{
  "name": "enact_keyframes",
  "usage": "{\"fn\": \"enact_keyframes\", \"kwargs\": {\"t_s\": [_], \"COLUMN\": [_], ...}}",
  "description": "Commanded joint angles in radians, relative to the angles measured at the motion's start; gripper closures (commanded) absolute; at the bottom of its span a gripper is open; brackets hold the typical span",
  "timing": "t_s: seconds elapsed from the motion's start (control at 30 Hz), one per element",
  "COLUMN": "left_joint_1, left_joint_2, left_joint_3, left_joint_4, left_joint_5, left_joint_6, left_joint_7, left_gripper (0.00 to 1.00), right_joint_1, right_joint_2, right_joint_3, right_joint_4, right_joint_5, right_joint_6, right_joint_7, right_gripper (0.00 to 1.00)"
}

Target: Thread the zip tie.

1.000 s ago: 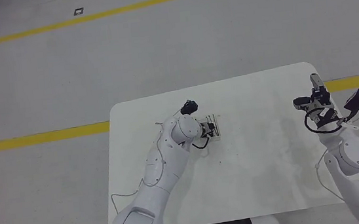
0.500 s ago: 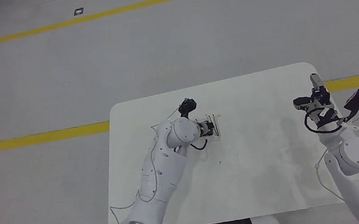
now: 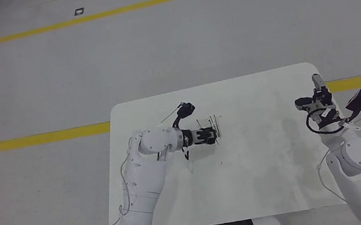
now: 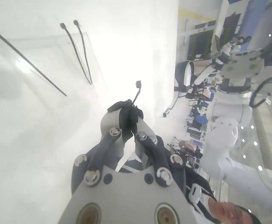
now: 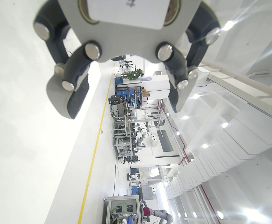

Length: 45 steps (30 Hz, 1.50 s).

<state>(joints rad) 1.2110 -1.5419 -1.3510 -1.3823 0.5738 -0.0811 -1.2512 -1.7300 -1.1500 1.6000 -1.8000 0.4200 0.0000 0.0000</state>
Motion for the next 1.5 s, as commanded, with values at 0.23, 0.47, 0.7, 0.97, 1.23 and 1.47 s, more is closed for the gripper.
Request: {"fn": "enact_keyframes", "kwargs": {"t_s": [0.23,0.47,0.7,0.97,1.23,1.47], "left_joint_1": [-0.014,-0.008,0.023,0.027,0.014,0.018], "left_joint_2": [0.012,0.013,0.058,0.166,0.232,0.234], "left_joint_3": [-0.005,-0.008,-0.087,0.038,0.120,0.122], "left_joint_4": [0.046,0.051,0.074,0.059,0.039,0.039], "left_joint_5": [-0.075,-0.084,-0.205,-0.429,-0.562,-0.554], "left_joint_6": [-0.102,-0.103,-0.259,-0.259,-0.259,-0.258], "left_joint_7": [-0.036,-0.019,-0.135,-0.139,-0.139,-0.113], "left_gripper": [1.00,1.00,1.00,1.00,1.00,1.00], "right_joint_1": [0.000,0.000,0.000,0.000,0.000,0.000], "right_joint_2": [0.000,0.000,0.000,0.000,0.000,0.000], "right_joint_3": [0.000,0.000,0.000,0.000,0.000,0.000], "right_joint_4": [0.000,0.000,0.000,0.000,0.000,0.000], "right_joint_5": [0.000,0.000,0.000,0.000,0.000,0.000], "right_joint_6": [0.000,0.000,0.000,0.000,0.000,0.000], "right_joint_7": [0.000,0.000,0.000,0.000,0.000,0.000], "right_gripper": [0.00,0.00,0.00,0.00,0.00,0.00]}}
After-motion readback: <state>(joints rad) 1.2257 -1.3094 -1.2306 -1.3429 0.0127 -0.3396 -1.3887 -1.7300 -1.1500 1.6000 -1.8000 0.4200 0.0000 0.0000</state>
